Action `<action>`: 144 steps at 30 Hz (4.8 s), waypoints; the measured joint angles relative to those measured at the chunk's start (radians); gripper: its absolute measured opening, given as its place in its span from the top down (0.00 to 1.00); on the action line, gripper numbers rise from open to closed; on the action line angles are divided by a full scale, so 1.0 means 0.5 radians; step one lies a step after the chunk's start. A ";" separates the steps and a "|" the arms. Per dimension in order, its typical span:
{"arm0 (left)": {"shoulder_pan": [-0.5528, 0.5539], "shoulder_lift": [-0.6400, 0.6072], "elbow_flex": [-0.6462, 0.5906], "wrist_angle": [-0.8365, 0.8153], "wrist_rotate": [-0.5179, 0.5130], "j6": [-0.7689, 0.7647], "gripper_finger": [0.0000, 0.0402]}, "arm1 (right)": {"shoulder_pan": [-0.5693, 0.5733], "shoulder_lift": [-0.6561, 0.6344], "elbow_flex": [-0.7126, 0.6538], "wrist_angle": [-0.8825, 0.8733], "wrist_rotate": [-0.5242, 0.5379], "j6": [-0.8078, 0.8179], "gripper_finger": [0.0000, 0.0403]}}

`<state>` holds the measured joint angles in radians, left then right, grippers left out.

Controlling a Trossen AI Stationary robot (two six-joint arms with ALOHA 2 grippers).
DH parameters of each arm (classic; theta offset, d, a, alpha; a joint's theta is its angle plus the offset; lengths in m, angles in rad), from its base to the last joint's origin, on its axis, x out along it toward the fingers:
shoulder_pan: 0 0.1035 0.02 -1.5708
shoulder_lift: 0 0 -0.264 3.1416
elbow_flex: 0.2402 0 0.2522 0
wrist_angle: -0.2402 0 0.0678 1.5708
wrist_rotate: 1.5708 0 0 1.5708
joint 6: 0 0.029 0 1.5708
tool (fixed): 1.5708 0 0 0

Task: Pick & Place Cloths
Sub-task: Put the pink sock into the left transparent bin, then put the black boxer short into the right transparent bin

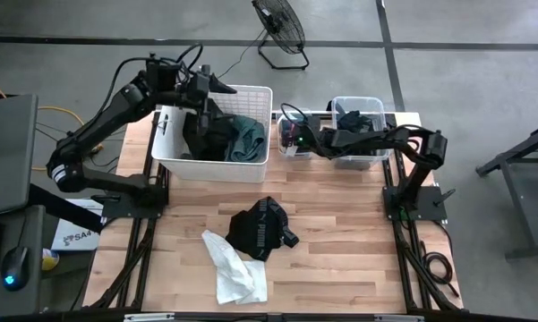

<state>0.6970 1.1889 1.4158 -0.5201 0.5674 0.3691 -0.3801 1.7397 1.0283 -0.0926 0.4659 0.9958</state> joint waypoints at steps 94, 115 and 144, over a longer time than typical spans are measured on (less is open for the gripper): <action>0.098 0.014 0.002 -0.027 0.139 -0.175 0.16 | -0.332 -0.003 1.375 -1.834 -0.909 -2.123 0.99; 0.098 0.014 0.002 -0.082 0.138 -0.181 0.16 | -0.328 0.601 1.374 -1.965 -0.750 -2.575 0.99; 0.098 0.014 0.002 -0.073 0.056 -0.387 0.16 | -0.311 0.402 1.371 -1.748 -1.033 -2.920 0.90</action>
<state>0.7462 1.1957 1.4166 -0.5568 0.5955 0.1758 -0.5354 1.9408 1.7138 -0.9666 -0.0508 -0.4640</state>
